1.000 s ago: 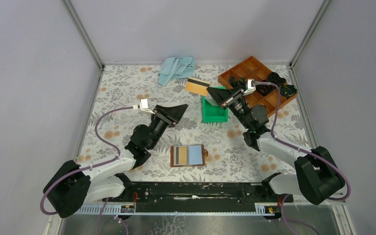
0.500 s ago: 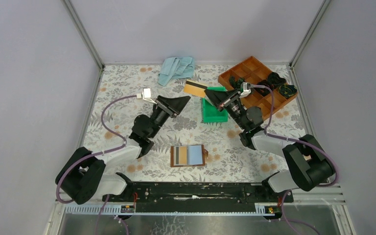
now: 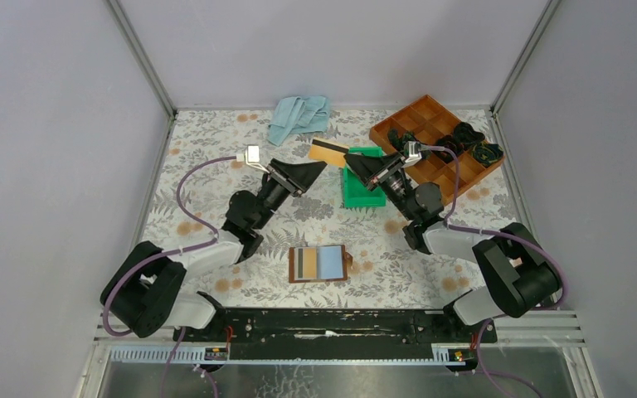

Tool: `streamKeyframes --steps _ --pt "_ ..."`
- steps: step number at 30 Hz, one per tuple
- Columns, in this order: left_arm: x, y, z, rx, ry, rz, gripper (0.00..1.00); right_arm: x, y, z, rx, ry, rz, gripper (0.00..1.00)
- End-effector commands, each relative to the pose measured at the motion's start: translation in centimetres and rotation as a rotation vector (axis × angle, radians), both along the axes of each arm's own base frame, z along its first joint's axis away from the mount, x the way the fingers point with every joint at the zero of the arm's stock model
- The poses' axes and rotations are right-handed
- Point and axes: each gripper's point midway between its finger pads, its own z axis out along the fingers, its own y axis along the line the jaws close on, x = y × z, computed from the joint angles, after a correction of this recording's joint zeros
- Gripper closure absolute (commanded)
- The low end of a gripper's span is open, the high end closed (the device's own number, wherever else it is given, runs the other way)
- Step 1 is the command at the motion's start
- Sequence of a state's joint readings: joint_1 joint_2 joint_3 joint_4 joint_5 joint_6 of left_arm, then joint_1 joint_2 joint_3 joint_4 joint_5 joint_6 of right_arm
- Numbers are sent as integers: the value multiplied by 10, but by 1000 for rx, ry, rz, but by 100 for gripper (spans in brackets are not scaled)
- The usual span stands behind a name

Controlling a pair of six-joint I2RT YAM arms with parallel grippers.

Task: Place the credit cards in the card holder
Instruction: Pick up the credit card from the storage box.

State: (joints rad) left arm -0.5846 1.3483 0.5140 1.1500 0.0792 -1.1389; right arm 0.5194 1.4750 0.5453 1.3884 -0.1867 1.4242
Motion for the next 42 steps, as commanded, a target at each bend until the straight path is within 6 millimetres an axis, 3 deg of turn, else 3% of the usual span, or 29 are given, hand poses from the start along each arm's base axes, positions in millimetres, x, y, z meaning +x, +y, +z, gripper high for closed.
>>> streamKeyframes --steps 1,6,14,29,35,42 --pt "2 4 27 -41 -87 7 50 -13 4 22 46 -72 38 100" --pt "5 4 26 -39 -89 14 53 -15 7 18 41 -64 53 100" --pt "7 8 25 -41 -97 20 73 -19 14 14 39 -57 71 100" --pt "8 18 22 -74 -96 41 96 -28 21 4 8 -58 86 100" --pt "8 18 21 -36 -101 17 99 -35 24 -3 -97 -74 92 96" --pt "7 19 14 13 -100 -16 100 -44 30 -3 -175 -88 118 99"
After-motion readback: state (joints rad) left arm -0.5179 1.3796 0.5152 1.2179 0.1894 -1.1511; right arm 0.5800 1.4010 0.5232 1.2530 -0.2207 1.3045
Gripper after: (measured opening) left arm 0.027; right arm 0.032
